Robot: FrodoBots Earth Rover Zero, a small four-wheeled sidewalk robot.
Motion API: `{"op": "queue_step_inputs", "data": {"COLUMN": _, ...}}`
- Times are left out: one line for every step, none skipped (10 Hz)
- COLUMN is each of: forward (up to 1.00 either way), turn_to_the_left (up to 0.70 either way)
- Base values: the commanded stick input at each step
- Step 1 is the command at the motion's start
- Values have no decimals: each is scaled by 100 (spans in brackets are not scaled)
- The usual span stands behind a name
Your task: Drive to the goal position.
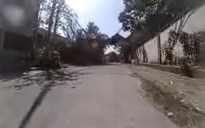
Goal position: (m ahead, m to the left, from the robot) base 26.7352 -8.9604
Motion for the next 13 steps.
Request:
{"op": "queue_step_inputs", "data": {"forward": 100, "turn_to_the_left": 0}}
{"op": "queue_step_inputs", "data": {"forward": 100, "turn_to_the_left": 0}}
{"op": "queue_step_inputs", "data": {"forward": 100, "turn_to_the_left": 0}}
{"op": "queue_step_inputs", "data": {"forward": 100, "turn_to_the_left": 0}}
{"op": "queue_step_inputs", "data": {"forward": 100, "turn_to_the_left": 0}}
{"op": "queue_step_inputs", "data": {"forward": 100, "turn_to_the_left": 0}}
{"op": "queue_step_inputs", "data": {"forward": 100, "turn_to_the_left": -16}}
{"op": "queue_step_inputs", "data": {"forward": 100, "turn_to_the_left": -35}}
{"op": "queue_step_inputs", "data": {"forward": 100, "turn_to_the_left": -40}}
{"op": "queue_step_inputs", "data": {"forward": 100, "turn_to_the_left": -40}}
{"op": "queue_step_inputs", "data": {"forward": 100, "turn_to_the_left": -40}}
{"op": "queue_step_inputs", "data": {"forward": 100, "turn_to_the_left": -26}}
{"op": "queue_step_inputs", "data": {"forward": 100, "turn_to_the_left": -2}}
